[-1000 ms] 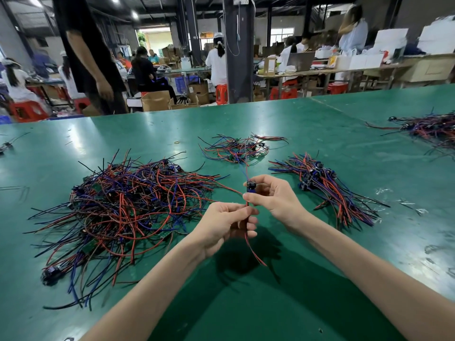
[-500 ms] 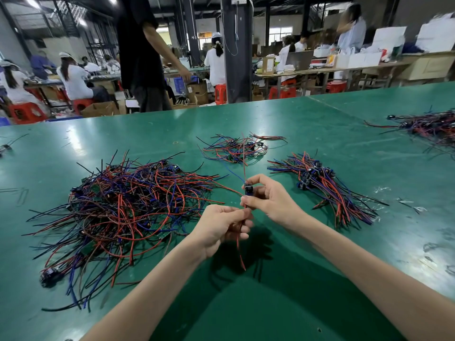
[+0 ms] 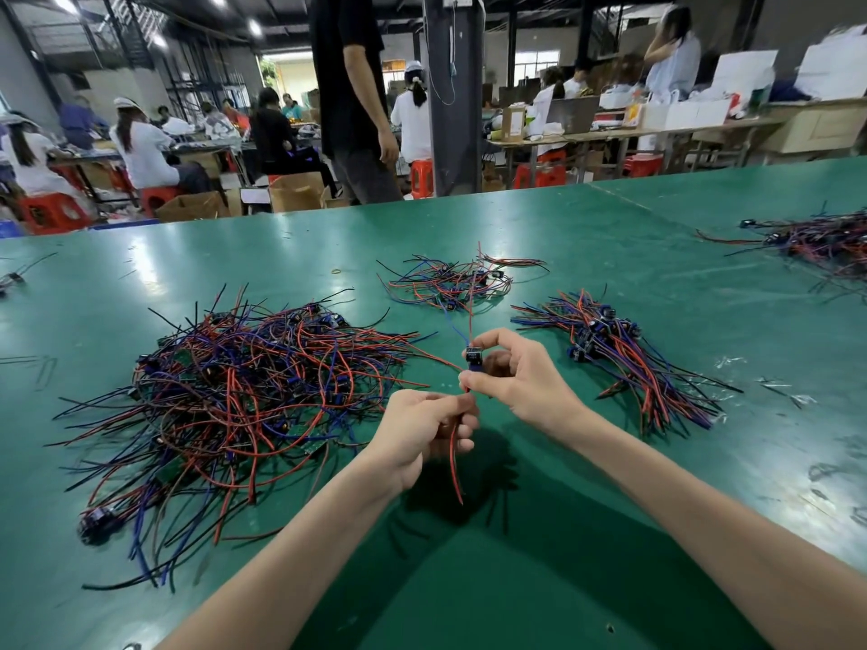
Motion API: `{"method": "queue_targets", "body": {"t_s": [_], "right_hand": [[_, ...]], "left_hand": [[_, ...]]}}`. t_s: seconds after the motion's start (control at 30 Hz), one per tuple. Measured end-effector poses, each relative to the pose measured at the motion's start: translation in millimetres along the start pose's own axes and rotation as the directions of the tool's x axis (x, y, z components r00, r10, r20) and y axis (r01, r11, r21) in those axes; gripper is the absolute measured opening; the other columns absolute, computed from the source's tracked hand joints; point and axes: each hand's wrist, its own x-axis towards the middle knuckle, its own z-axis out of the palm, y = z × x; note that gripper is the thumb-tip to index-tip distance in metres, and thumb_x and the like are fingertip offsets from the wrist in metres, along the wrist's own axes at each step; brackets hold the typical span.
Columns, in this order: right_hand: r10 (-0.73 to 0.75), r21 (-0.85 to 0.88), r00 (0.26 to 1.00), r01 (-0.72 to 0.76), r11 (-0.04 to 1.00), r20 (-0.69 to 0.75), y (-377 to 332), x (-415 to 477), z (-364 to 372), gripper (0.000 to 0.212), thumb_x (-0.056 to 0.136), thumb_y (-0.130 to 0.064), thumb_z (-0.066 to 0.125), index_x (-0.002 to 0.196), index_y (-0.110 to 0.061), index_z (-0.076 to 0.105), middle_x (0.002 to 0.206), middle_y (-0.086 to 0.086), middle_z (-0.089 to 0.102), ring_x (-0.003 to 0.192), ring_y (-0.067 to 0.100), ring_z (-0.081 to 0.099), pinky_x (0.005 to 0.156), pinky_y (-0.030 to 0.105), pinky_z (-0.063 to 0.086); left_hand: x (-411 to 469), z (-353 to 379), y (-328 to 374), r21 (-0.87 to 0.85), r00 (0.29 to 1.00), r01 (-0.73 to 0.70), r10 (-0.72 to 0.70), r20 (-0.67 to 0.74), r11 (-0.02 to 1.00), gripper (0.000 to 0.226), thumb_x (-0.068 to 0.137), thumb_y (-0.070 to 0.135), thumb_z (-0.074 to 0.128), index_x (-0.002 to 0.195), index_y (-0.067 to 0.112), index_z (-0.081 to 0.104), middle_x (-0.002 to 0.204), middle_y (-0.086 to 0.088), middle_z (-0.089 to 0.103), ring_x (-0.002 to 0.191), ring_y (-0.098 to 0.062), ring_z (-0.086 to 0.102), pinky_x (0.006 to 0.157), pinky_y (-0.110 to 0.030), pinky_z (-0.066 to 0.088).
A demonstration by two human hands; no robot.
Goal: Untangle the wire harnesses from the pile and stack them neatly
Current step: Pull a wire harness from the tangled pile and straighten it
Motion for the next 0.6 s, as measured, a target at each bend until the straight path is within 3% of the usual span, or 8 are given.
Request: {"method": "queue_targets", "body": {"t_s": [0.2, 0.37, 0.5, 0.6], "right_hand": [[0.003, 0.031, 1.0, -0.003, 1.0, -0.011, -2.1, 2.1, 1.8, 0.028, 0.078, -0.004, 0.074, 0.089, -0.024, 0.057, 0.079, 0.026, 0.067, 0.068, 0.022, 0.053, 0.069, 0.04, 0.043], [0.035, 0.033, 0.996, -0.033, 0.999, -0.084, 3.4, 6.9, -7.1, 0.028, 0.075, -0.007, 0.077, 0.088, -0.025, 0.06, 0.064, -0.002, 0.062, 0.061, 0.01, 0.051, 0.063, 0.025, 0.042], [0.069, 0.066, 0.988, -0.06, 0.996, -0.141, 5.1, 10.3, -13.1, 0.029, 0.074, -0.006, 0.078, 0.088, -0.024, 0.06, 0.068, 0.005, 0.064, 0.06, 0.015, 0.052, 0.065, 0.036, 0.044], [0.086, 0.084, 0.987, -0.076, 0.994, -0.135, 4.7, 9.8, -13.4, 0.029, 0.074, -0.007, 0.078, 0.09, -0.022, 0.06, 0.066, 0.004, 0.064, 0.057, 0.015, 0.05, 0.064, 0.036, 0.042]], "left_hand": [[0.4, -1.8, -2.4, -0.054, 0.999, 0.007, -0.006, 0.035, 0.999, 0.015, 0.091, 0.008, 0.059, 0.081, -0.003, 0.063, 0.053, -0.002, 0.059, 0.041, -0.007, 0.052, 0.043, -0.018, 0.048], [0.5, -0.3, -0.1, -0.114, 0.988, 0.034, -0.016, 0.157, 0.993, 0.012, 0.089, 0.002, 0.058, 0.087, -0.004, 0.067, 0.063, -0.005, 0.065, 0.049, -0.009, 0.059, 0.051, -0.018, 0.052], [-1.2, 0.9, -0.8, -0.117, 0.975, 0.057, -0.029, 0.222, 0.992, 0.014, 0.091, 0.001, 0.054, 0.091, -0.005, 0.066, 0.065, -0.005, 0.066, 0.051, -0.008, 0.06, 0.052, -0.018, 0.053], [-1.1, -0.3, 0.1, -0.062, 0.978, 0.056, -0.042, 0.205, 0.997, 0.013, 0.091, 0.003, 0.055, 0.089, -0.004, 0.067, 0.062, -0.003, 0.065, 0.048, -0.007, 0.058, 0.05, -0.017, 0.052]]}}
